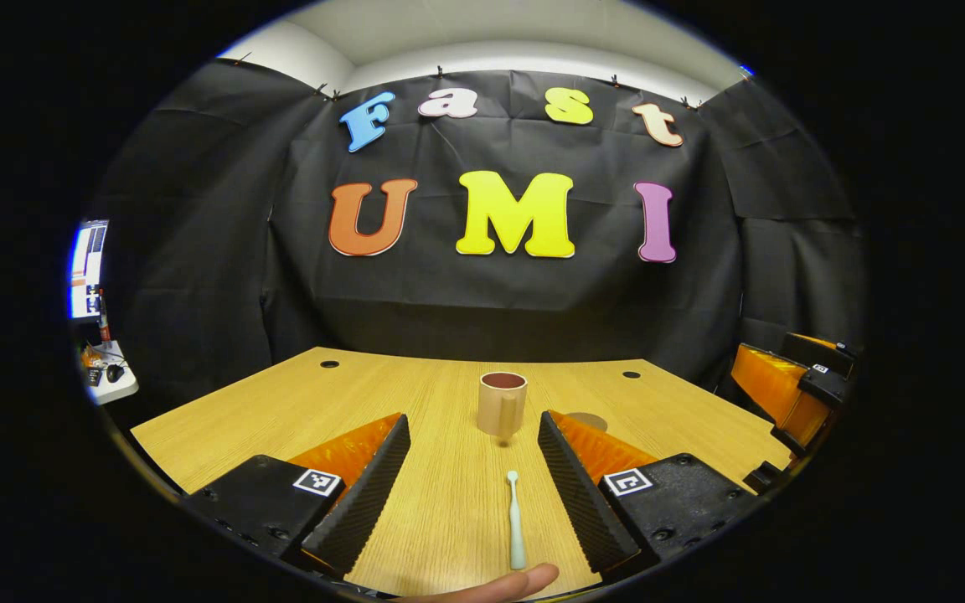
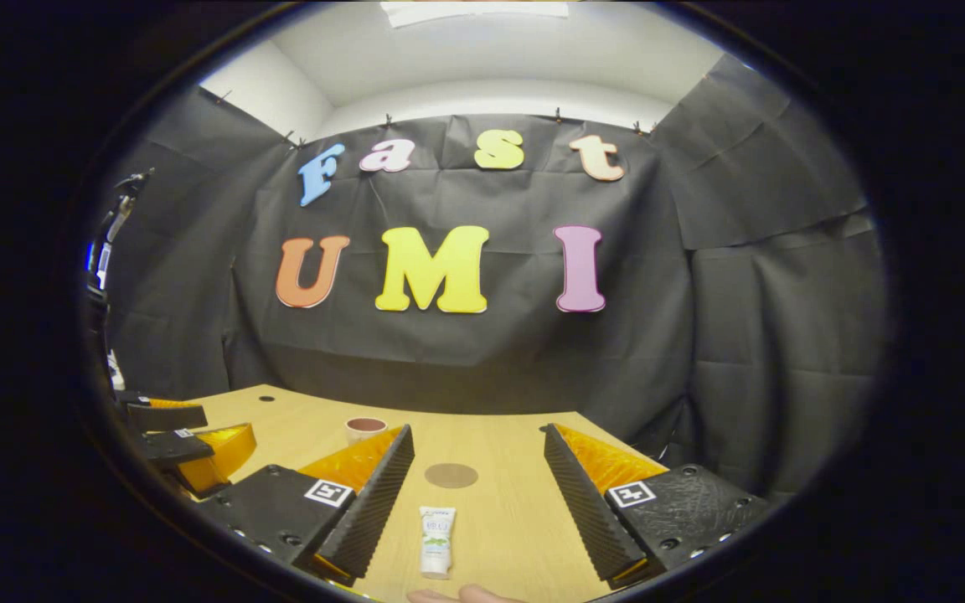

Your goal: Put the toothbrush and toothpaste on the desktop into the cup, then pick up the cup and place it on the coaster on the desktop.

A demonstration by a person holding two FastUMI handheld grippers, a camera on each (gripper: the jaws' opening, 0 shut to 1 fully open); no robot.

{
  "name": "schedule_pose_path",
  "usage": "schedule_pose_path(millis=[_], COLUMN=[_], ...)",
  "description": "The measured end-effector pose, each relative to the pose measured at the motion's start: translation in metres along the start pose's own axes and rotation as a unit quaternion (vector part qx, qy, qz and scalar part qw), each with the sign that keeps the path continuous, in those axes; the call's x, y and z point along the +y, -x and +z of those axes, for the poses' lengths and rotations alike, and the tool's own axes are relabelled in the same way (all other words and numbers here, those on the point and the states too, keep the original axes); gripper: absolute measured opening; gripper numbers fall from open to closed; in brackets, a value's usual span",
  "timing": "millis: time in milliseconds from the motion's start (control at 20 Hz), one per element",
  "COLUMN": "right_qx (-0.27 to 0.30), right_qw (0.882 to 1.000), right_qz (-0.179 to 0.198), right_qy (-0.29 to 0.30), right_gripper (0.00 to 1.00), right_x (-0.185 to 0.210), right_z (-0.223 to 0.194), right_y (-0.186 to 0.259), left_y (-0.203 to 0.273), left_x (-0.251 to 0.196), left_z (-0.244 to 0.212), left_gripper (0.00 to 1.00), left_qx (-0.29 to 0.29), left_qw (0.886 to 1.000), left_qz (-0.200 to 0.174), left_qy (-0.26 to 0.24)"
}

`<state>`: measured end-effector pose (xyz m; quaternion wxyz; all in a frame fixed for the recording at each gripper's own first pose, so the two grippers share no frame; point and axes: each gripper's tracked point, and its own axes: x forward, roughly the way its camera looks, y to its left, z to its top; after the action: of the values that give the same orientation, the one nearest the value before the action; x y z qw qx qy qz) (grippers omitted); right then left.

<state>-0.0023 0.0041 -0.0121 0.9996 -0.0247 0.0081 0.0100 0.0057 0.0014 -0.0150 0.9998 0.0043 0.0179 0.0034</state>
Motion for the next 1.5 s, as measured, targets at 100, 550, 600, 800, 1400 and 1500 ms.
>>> schedule_pose_path(millis=[100,550,600,800,1400,1500], right_qx=[0.005,0.042,0.048,0.075,0.142,0.144], right_qw=[1.000,0.999,0.999,0.997,0.989,0.989], right_qz=[0.003,0.014,0.013,0.021,0.027,0.029], right_qy=[-0.003,-0.017,-0.020,-0.027,-0.028,-0.022], right_gripper=[0.95,0.95,0.97,0.92,0.95,0.95], right_x=[0.001,0.000,-0.002,-0.002,0.006,0.010], right_z=[-0.004,-0.043,-0.049,-0.072,-0.116,-0.116], right_y=[0.000,-0.008,-0.009,-0.015,-0.027,-0.028], left_y=[-0.001,-0.022,-0.026,-0.035,-0.043,-0.040], left_x=[0.001,-0.013,-0.018,-0.026,-0.041,-0.040], left_z=[-0.003,-0.042,-0.050,-0.081,-0.143,-0.147], left_gripper=[0.98,0.98,0.98,0.98,0.84,0.75], left_qx=[0.002,0.056,0.068,0.113,0.212,0.229], left_qw=[1.000,0.998,0.997,0.993,0.977,0.972], left_qz=[-0.001,-0.009,-0.015,-0.017,-0.038,-0.046], left_qy=[0.003,0.015,0.019,0.016,-0.006,-0.002])
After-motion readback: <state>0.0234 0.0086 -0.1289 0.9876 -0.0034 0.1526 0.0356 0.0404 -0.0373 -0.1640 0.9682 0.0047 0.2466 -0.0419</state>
